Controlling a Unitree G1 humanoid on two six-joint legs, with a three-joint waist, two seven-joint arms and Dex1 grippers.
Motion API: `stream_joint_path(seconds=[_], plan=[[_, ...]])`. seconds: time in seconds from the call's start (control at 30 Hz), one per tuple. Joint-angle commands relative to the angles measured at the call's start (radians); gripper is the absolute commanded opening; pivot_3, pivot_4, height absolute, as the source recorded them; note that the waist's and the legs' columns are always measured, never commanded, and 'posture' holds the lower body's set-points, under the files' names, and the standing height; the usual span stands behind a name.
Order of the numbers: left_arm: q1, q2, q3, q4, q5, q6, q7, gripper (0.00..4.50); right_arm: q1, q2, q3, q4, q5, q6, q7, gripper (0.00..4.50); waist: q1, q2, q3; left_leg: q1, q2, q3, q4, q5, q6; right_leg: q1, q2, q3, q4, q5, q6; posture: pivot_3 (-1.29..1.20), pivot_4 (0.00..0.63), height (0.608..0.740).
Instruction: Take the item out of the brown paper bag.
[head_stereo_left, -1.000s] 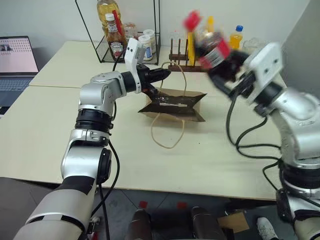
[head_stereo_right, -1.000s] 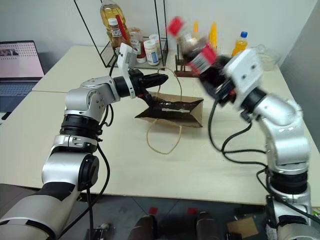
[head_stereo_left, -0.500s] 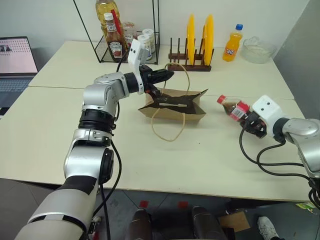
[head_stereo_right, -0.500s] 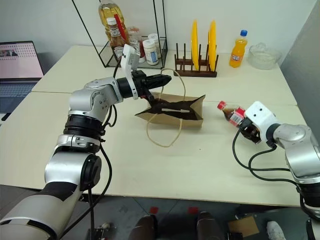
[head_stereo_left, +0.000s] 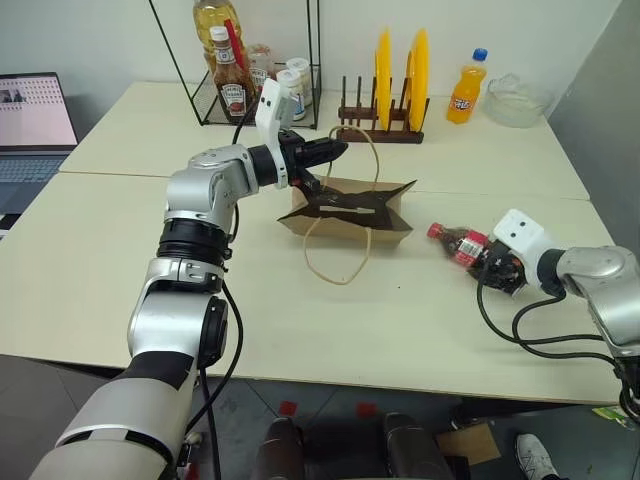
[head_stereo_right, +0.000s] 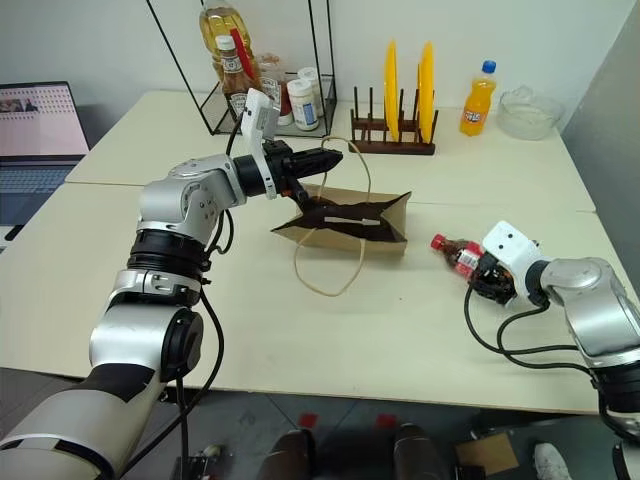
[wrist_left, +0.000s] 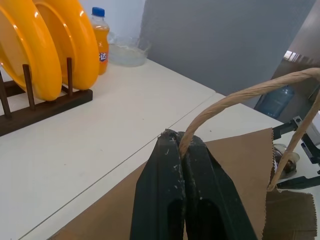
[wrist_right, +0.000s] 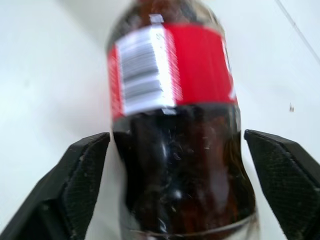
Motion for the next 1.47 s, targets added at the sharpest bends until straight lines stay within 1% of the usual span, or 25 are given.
stream_joint_path(seconds=[0.03,0.07,0.13,0.2,0.27,0.37,0.5,0.6,0.67,0.73,0.8,0.93,1.03,1.13,1.23,1.3,1.37,1.47], plan=[[-0.023,0.009,0.018,-0.025,-0.001,-0.02,0.01,0.0,-0.017,0.025,-0.102,-0.065,0.026,-0.028,-0.051,4.49,0.0,0.0,0.0,0.0,0.0,0.0,0.0,0.0,0.0,0.0,0.0,0.0,0.0,0.0,0.0,0.0,0.15,0.74],[-0.026,0.01,0.02,-0.019,0.001,-0.027,0.014,0.0,-0.021,0.049,-0.129,-0.092,0.041,-0.021,-0.072,4.49,0.0,0.0,0.0,0.0,0.0,0.0,0.0,0.0,0.0,0.0,0.0,0.0,0.0,0.0,0.0,0.0,0.15,0.74],[-0.038,0.012,0.03,0.002,0.004,-0.041,0.03,0.0,-0.037,0.139,-0.211,-0.172,0.106,0.022,-0.132,4.49,-0.001,0.0,0.0,0.0,0.0,0.0,0.0,0.0,0.0,0.0,0.0,0.0,0.0,0.0,0.0,0.0,0.15,0.74],[-0.052,0.016,0.041,0.029,0.001,-0.048,0.04,0.42,-0.025,0.204,-0.256,-0.261,0.149,0.069,-0.173,4.5,-0.003,0.0,0.0,0.0,0.0,-0.001,0.0,0.0,0.0,0.0,0.001,0.0,0.001,0.0,0.0,0.0,0.15,0.74],[-0.067,0.021,0.054,0.07,0.004,-0.071,0.058,0.84,0.023,0.27,-0.275,-0.346,0.164,0.082,-0.221,4.5,-0.001,0.0,0.0,0.0,0.0,-0.001,0.0,0.0,0.0,0.0,0.001,-0.001,0.002,0.0,0.0,0.0,0.15,0.74],[-0.09,0.03,0.076,0.118,0.005,-0.107,0.072,1.8,0.083,0.333,-0.274,-0.41,0.152,0.07,-0.29,4.5,0.002,0.0,0.0,0.0,0.0,-0.002,0.0,0.0,0.0,0.0,0.0,-0.001,0.002,0.0,0.0,0.0,0.15,0.74],[-0.089,0.056,0.097,0.137,0.009,-0.131,0.078,2.99,0.119,0.361,-0.261,-0.425,0.132,0.033,-0.347,4.5,0.002,0.0,0.0,0.0,0.0,-0.001,0.0,0.0,0.0,0.0,0.0,-0.001,0.003,0.0,0.0,0.0,0.15,0.74],[-0.065,0.093,0.121,0.135,0.013,-0.148,0.1,3.97,0.13,0.372,-0.264,-0.418,0.129,0.013,-0.374,4.5,0.0,0.0,0.0,0.001,0.0,-0.001,0.0,0.0,0.0,-0.001,0.001,-0.001,0.004,0.0,0.0,0.0,0.15,0.74],[-0.042,0.136,0.144,0.11,0.015,-0.163,0.13,4.48,0.132,0.386,-0.272,-0.418,0.128,-0.004,-0.392,4.5,-0.006,0.0,0.0,0.001,0.0,-0.001,0.0,0.0,0.0,-0.001,0.001,-0.001,0.004,0.0,0.0,0.0,0.15,0.74],[0.001,0.184,0.16,0.075,0.035,-0.198,0.172,4.48,0.139,0.399,-0.279,-0.424,0.127,-0.02,-0.41,4.5,-0.015,0.0,0.0,0.002,0.0,-0.001,0.0,0.001,0.0,-0.001,0.001,-0.001,0.005,0.0,0.0,0.0,0.15,0.74],[0.056,0.212,0.16,0.025,0.05,-0.217,0.2,4.48,0.151,0.405,-0.28,-0.431,0.126,-0.033,-0.42,4.5,-0.018,0.0,0.0,0.002,0.001,-0.001,0.0,0.001,0.0,-0.001,0.001,0.0,0.007,0.0,0.0,0.0,0.15,0.74],[0.315,0.274,0.13,-0.187,0.119,-0.258,0.232,4.48,0.204,0.444,-0.275,-0.467,0.12,-0.052,-0.459,4.5,-0.019,0.001,-0.001,0.003,0.001,-0.001,-0.001,0.002,0.0,0.0,0.001,0.0,0.007,0.0,0.0,0.0,0.15,0.74],[0.526,0.283,0.156,-0.348,0.12,-0.224,0.275,4.48,0.275,0.483,-0.251,-0.523,0.118,-0.047,-0.491,4.5,-0.017,0.001,-0.001,0.003,0.001,-0.001,-0.001,0.002,-0.001,-0.001,0.001,0.0,0.008,0.0,0.0,0.0,0.15,0.74],[0.741,0.253,0.202,-0.517,0.092,-0.173,0.336,4.48,0.354,0.524,-0.223,-0.572,0.112,-0.04,-0.523,4.5,-0.015,0.001,-0.002,0.003,0.001,-0.001,0.0,0.002,-0.001,0.0,0.001,0.0,0.009,0.0,-0.001,0.0,0.15,0.74],[0.885,0.22,0.216,-0.652,0.073,-0.13,0.376,4.48,0.416,0.55,-0.199,-0.603,0.106,-0.044,-0.544,4.5,-0.01,0.0,-0.002,0.003,0.001,-0.001,0.0,0.001,0.001,0.0,0.0,0.001,0.01,0.0,-0.001,0.0,0.15,0.74],[0.981,0.184,0.214,-0.741,0.065,-0.105,0.408,4.48,0.466,0.567,-0.181,-0.62,0.101,-0.051,-0.557,4.5,-0.005,-0.001,-0.002,0.003,0.001,-0.001,0.0,0.001,0.001,-0.001,0.001,0.0,0.011,0.0,-0.001,0.0,0.15,0.74],[1.099,0.128,0.18,-0.86,0.062,-0.075,0.449,4.48,0.522,0.598,-0.168,-0.629,0.1,-0.051,-0.581,4.5,0.002,-0.002,-0.005,0.005,0.001,-0.001,0.0,0.001,0.001,0.001,0.001,0.001,0.011,0.0,-0.001,0.0,0.15,0.74],[1.158,0.079,0.149,-0.947,0.076,-0.047,0.498,4.48,0.553,0.627,-0.168,-0.627,0.095,-0.057,-0.604,4.5,0.005,-0.002,-0.005,0.005,0.001,0.0,-0.001,0.001,0.001,0.0,0.0,0.001,0.01,-0.001,-0.001,0.0,0.15,0.74]])
